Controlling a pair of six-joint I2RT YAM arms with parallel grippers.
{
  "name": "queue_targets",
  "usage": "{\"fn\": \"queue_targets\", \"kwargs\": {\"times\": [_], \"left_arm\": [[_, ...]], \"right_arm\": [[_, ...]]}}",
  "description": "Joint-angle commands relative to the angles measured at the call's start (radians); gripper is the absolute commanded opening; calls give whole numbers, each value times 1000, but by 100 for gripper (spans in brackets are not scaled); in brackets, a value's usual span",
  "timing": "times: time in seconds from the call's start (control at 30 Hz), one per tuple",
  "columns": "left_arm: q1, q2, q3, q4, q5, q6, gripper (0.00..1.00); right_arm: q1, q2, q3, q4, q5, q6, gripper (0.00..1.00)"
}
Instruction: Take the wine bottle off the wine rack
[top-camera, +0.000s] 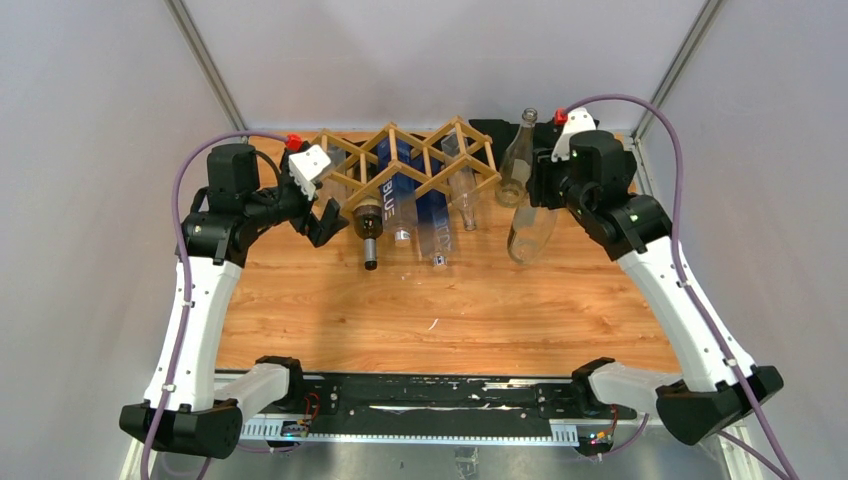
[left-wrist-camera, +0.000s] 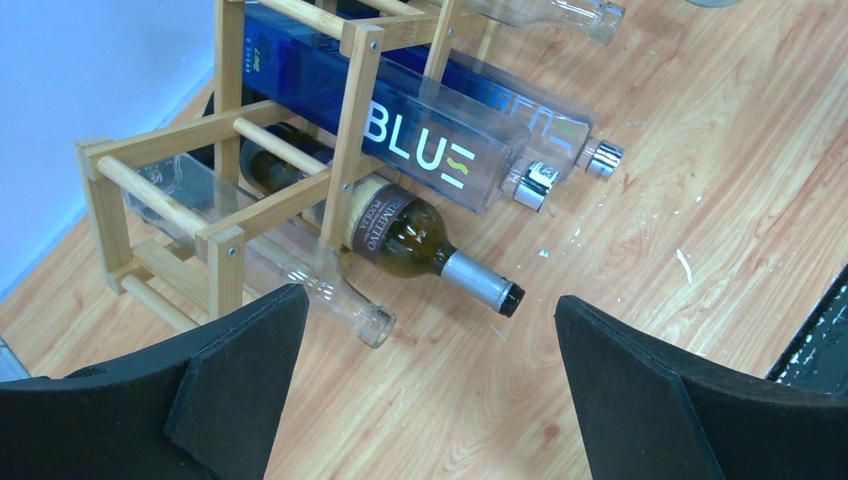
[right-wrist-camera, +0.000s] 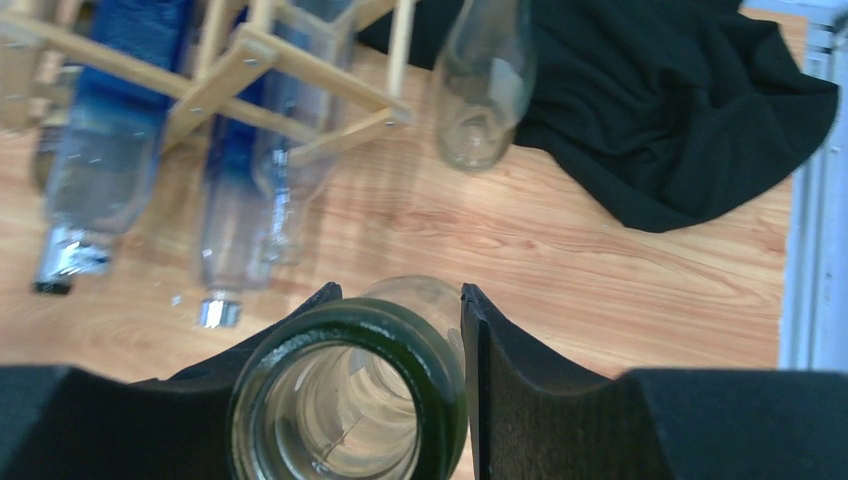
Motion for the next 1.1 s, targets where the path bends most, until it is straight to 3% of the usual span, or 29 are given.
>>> {"fn": "queue_targets", "kwargs": {"times": [0.0,0.53,1.07], "left_arm": [[6,-18,7,-15,-6,14,100],[5,-44,5,-15,-10,21,100],[5,-56,-8,-16,-8,40,100]], "right_arm": [[-53,15,-45,265,145,-51,0],[-229,223,-100,593,82,6,0],[-289,395,-47,716,98,-6,0]]}}
